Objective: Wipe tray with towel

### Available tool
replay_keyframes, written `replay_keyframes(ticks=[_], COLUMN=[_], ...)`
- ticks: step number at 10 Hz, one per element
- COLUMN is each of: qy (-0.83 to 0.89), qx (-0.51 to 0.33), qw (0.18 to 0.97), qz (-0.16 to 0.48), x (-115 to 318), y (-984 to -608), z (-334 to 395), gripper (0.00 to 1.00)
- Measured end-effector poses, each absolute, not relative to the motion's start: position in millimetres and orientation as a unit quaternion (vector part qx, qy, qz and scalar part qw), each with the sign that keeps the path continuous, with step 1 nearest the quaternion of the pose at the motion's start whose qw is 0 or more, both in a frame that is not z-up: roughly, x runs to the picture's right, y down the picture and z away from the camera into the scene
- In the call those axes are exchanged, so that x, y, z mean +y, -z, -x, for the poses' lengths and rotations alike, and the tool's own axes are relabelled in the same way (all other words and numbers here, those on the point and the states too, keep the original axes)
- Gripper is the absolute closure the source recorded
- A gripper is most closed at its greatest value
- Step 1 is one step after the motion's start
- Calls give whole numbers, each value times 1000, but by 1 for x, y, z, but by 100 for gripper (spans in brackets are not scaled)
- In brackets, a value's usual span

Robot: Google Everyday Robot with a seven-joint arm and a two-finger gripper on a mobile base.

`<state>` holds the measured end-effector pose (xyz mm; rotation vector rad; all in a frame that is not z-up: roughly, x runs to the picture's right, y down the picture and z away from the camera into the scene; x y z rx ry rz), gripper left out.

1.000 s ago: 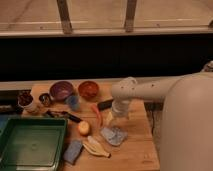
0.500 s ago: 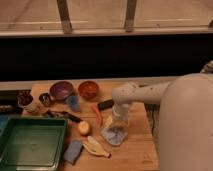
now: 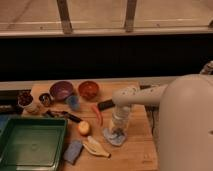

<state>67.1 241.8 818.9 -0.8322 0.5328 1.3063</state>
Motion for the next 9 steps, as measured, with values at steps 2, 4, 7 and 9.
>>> replay_keyframes(ticks=[2,4,7,9], qy=[-586,-587,-597,-601], qx=[241,240,226,212], qw=[680,680,691,702], qz=[370,368,339,319], x=[245,245,221,185], y=[-817,-815,-811,-819], z=[-70,-71,-75,-82], gripper=[90,100,100,100])
